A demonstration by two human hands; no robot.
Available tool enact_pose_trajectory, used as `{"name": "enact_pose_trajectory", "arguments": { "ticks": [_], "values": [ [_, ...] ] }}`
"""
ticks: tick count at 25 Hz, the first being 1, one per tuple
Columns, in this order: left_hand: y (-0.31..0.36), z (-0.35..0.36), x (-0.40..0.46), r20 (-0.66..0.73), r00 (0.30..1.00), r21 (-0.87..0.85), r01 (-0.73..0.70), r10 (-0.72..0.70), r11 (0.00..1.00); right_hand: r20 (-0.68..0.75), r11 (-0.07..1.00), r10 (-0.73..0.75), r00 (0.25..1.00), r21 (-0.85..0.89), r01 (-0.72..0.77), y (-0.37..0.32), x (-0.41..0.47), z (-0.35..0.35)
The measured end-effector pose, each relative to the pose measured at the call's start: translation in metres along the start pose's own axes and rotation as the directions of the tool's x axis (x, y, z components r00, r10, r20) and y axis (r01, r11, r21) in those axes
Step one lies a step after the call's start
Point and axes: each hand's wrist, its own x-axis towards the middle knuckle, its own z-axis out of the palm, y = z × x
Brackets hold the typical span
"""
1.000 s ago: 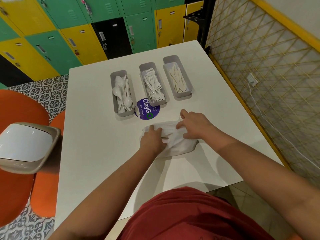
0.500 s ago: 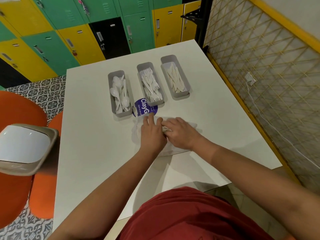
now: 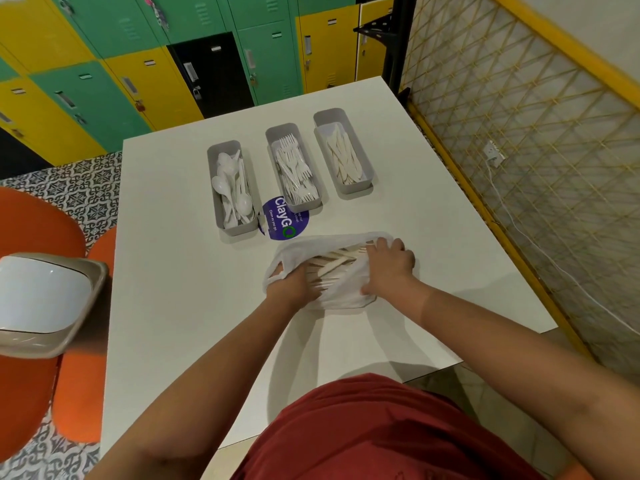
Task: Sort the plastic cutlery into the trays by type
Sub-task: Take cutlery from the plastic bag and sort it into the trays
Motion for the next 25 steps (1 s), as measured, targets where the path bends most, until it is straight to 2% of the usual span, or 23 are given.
{"name": "enact_pose_trajectory", "arguments": {
  "ticks": [3,6,9,11,12,13,16,20,23,25],
  "values": [
    [-0.003,-0.007,0.0,0.075,0.994,0.12,0.074,-0.083,0.99,-0.001,0.999,-0.016,1.0,-0.045,0.016,-0.001,0.006,0.001],
    [0.009,-0.017,-0.003,0.042,0.998,0.189,0.032,-0.041,0.981,-0.005,0.997,-0.076,0.997,0.01,0.076,0.0,0.008,-0.004],
    [0.032,-0.022,0.002,-0.029,0.969,0.11,-0.24,0.244,0.965,-0.068,0.954,-0.112,0.991,0.272,0.126,0.003,0.008,-0.006],
    [0.046,-0.02,0.005,0.05,0.916,0.147,-0.401,0.398,0.904,-0.097,0.828,-0.068,0.993,0.549,0.11,0.002,0.01,-0.002],
    [0.049,-0.017,0.008,0.093,0.91,0.176,-0.414,0.403,0.893,-0.1,0.776,-0.047,0.994,0.622,0.099,0.002,0.012,0.001],
    [0.05,-0.015,0.012,0.122,0.921,0.219,-0.389,0.371,0.895,-0.103,0.768,-0.041,0.994,0.633,0.098,0.003,0.014,0.003],
    [0.042,-0.009,0.015,0.131,0.953,0.297,-0.301,0.274,0.906,-0.1,0.829,-0.054,0.994,0.55,0.1,0.009,0.013,0.008],
    [0.038,-0.002,0.012,0.195,0.949,0.18,-0.284,0.248,0.942,-0.144,0.894,-0.134,0.98,0.408,0.182,0.019,0.011,0.014],
    [0.041,0.003,0.004,0.161,0.935,0.366,-0.355,0.317,0.86,-0.13,0.891,-0.195,0.972,0.392,0.231,0.02,0.01,0.015],
    [0.041,0.005,0.002,0.139,0.918,0.412,-0.394,0.37,0.822,-0.104,0.884,-0.226,0.968,0.396,0.249,0.019,0.01,0.018]
  ]
}}
